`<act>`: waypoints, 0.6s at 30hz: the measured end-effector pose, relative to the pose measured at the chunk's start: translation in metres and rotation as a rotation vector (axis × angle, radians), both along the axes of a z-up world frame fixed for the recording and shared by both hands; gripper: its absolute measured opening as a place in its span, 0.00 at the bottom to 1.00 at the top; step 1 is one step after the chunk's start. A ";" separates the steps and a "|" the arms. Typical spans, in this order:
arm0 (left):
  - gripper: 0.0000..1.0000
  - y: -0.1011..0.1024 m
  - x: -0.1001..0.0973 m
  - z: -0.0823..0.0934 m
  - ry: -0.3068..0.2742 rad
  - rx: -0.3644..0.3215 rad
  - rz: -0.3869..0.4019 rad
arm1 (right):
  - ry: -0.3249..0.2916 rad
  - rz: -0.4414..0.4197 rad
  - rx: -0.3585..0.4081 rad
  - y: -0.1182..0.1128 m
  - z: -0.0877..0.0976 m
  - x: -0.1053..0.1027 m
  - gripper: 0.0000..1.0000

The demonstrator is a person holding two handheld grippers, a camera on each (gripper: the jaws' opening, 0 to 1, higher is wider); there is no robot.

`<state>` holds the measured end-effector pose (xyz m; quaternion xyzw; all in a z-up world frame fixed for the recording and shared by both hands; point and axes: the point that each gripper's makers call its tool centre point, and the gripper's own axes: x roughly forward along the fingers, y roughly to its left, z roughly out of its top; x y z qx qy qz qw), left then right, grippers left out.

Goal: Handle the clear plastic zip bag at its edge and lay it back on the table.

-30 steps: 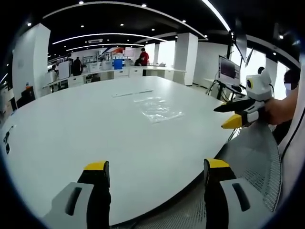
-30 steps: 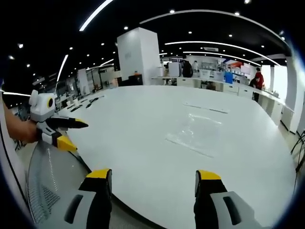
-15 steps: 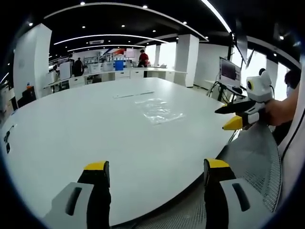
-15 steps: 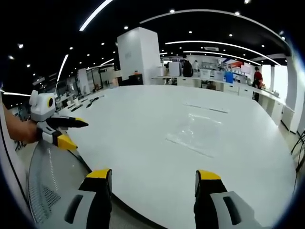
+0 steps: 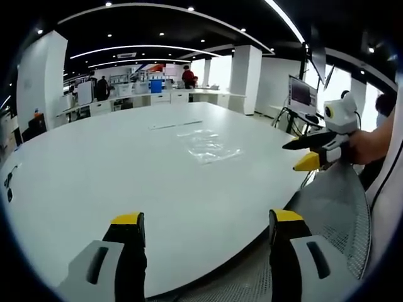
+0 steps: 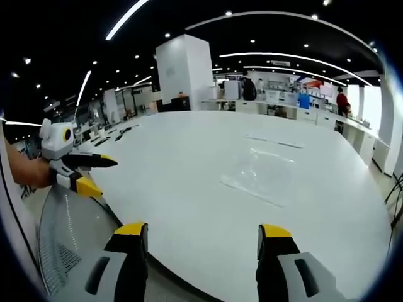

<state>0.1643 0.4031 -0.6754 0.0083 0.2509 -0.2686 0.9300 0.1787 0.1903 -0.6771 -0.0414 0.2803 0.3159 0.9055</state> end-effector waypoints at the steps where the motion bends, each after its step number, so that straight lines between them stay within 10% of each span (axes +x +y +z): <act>1: 0.79 0.001 0.001 0.000 0.000 -0.001 0.000 | 0.000 0.000 0.000 0.000 0.000 0.000 0.70; 18: 0.79 -0.001 0.000 -0.001 0.005 -0.001 -0.006 | 0.009 0.014 -0.011 -0.002 0.000 0.002 0.69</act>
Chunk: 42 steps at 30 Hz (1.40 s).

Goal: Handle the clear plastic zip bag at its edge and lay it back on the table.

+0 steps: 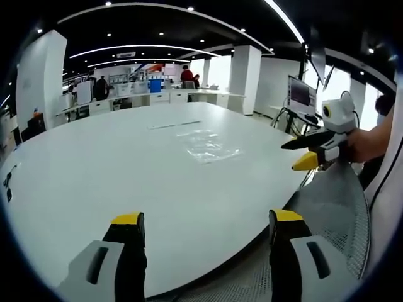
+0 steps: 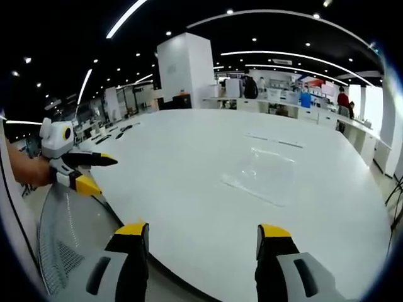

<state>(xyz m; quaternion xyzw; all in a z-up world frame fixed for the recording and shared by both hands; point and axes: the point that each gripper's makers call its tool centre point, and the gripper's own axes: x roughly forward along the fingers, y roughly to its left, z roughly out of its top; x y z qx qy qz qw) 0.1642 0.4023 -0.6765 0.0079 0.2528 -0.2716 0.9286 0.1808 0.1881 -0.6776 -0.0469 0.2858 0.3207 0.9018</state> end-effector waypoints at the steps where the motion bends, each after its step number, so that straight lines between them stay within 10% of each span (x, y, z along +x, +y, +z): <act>1: 0.79 0.000 0.000 0.000 0.000 -0.001 0.000 | 0.001 0.001 0.000 0.000 0.000 0.001 0.69; 42: 0.79 -0.010 -0.001 0.012 -0.006 -0.034 -0.002 | -0.064 0.173 -0.298 -0.025 -0.027 0.095 0.55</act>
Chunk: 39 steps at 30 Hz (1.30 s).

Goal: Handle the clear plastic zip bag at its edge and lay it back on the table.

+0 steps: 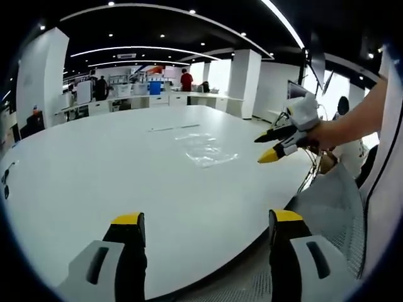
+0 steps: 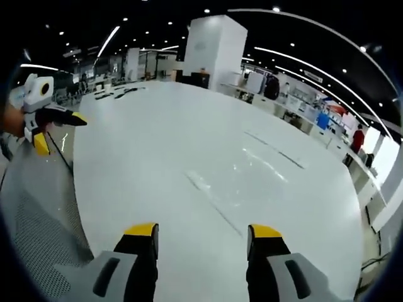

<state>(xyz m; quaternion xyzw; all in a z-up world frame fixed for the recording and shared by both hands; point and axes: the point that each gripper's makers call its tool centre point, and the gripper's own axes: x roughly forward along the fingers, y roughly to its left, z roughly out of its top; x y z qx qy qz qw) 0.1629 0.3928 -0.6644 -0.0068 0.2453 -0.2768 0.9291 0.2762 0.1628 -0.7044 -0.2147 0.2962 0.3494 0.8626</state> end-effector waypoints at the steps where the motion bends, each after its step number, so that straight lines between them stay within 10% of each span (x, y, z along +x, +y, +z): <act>1: 0.79 0.000 0.000 0.001 0.001 -0.001 0.000 | -0.004 0.007 -0.011 0.000 -0.001 0.003 0.54; 18: 0.78 0.002 0.000 -0.002 0.019 0.004 0.001 | -0.018 0.198 -0.264 -0.019 -0.036 0.045 0.35; 39: 0.77 0.009 0.004 -0.011 0.037 0.012 0.016 | -0.001 0.322 -0.374 -0.032 -0.059 0.064 0.20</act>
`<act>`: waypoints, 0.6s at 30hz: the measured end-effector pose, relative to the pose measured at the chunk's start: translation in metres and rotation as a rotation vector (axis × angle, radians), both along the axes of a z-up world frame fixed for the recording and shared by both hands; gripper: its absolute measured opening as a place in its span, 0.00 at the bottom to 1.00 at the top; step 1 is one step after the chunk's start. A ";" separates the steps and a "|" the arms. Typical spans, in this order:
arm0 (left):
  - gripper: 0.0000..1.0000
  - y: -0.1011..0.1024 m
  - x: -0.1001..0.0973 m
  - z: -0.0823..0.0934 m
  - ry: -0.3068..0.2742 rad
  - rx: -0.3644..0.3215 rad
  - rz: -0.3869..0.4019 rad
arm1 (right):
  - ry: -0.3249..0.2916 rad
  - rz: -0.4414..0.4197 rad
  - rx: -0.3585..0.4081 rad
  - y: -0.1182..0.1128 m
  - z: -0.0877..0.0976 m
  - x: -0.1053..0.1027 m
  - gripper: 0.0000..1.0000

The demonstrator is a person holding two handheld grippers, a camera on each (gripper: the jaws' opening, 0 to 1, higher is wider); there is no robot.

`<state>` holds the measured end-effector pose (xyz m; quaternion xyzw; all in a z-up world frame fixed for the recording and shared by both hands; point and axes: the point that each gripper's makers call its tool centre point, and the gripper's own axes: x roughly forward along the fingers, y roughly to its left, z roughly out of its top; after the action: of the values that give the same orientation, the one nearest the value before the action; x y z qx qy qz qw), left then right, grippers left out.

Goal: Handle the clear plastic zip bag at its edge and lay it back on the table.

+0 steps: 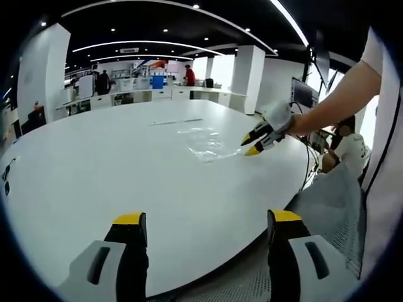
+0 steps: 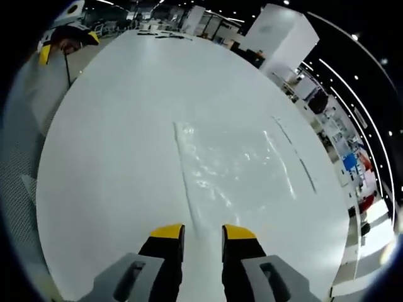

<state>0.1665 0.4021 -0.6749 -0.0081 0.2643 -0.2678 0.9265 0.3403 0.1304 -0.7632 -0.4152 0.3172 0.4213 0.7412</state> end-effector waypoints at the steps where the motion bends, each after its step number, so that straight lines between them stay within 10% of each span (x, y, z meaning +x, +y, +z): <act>1: 0.77 0.000 0.000 0.000 0.000 0.000 0.000 | 0.000 0.004 -0.004 0.001 0.000 0.000 0.20; 18: 0.76 0.000 0.000 -0.001 0.010 0.003 0.007 | 0.020 0.080 -0.048 -0.001 -0.011 0.005 0.11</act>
<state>0.1669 0.4019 -0.6755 -0.0091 0.2691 -0.2643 0.9261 0.3453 0.1292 -0.7745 -0.4410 0.3178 0.4473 0.7103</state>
